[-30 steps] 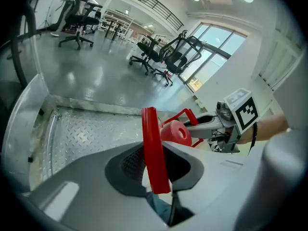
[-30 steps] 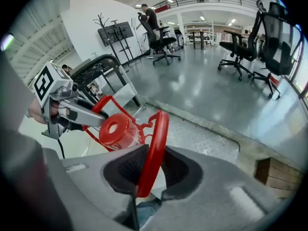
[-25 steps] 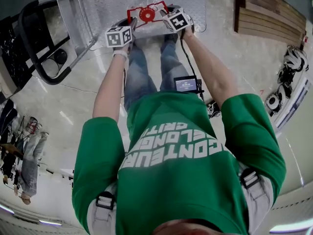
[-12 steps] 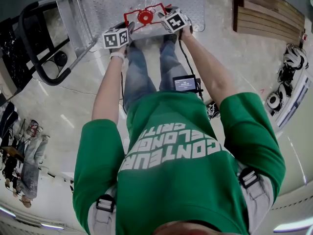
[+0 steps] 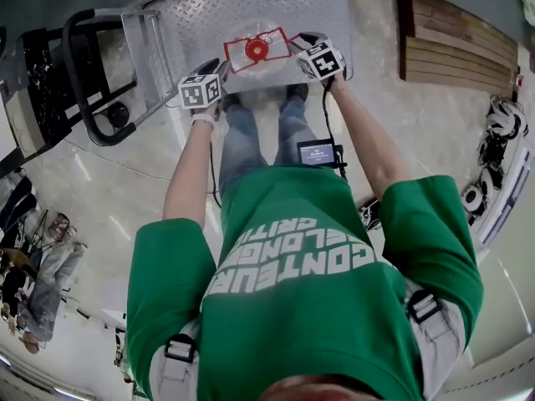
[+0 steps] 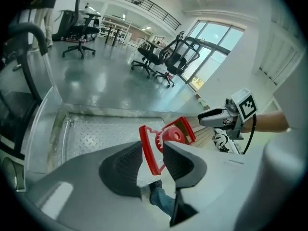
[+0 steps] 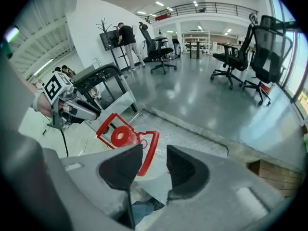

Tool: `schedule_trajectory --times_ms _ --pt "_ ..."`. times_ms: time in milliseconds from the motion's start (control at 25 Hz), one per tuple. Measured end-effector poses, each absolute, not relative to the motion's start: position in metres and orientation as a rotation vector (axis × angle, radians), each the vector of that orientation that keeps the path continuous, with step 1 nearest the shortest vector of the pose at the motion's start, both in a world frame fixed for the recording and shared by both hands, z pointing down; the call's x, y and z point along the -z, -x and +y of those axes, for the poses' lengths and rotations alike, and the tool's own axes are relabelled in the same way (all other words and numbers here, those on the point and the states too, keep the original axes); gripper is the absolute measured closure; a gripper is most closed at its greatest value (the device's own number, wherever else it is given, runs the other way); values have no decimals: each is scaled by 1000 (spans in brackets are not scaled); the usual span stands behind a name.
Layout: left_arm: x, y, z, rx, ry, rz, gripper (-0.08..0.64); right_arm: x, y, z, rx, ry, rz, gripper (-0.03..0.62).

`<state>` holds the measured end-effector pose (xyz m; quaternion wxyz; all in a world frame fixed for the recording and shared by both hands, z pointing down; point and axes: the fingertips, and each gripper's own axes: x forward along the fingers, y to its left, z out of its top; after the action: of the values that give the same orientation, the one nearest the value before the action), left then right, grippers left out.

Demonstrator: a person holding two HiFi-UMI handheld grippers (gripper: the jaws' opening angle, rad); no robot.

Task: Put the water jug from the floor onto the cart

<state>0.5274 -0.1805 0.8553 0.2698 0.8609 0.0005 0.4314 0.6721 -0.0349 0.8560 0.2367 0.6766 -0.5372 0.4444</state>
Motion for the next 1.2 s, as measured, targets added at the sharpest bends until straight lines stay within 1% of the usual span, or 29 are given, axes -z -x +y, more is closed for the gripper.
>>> schedule_trajectory --times_ms 200,360,440,680,800,960,1200 --pt "-803 -537 -182 -1045 -2448 32 436 -803 -683 -36 -1097 -1900 -1529 457" --pt "-749 -549 -181 -920 -2569 55 445 -744 -696 -44 -928 -1997 -1560 559" --pt "-720 -557 -180 -844 -2631 62 453 -709 -703 -51 -834 -2051 -1590 598" --pt "-638 -565 -169 -688 -2817 164 514 -607 -697 -67 -532 -2149 -1687 598" --pt "-591 -578 -166 -561 -2891 196 545 -560 -698 -68 -381 -2181 -1725 598" --pt "-532 -587 -170 -374 -2955 210 545 -517 -693 -74 -242 -2189 -1775 598" --pt "-475 -586 -165 -150 -2952 217 545 -493 -681 -68 -160 -2166 -1809 598"
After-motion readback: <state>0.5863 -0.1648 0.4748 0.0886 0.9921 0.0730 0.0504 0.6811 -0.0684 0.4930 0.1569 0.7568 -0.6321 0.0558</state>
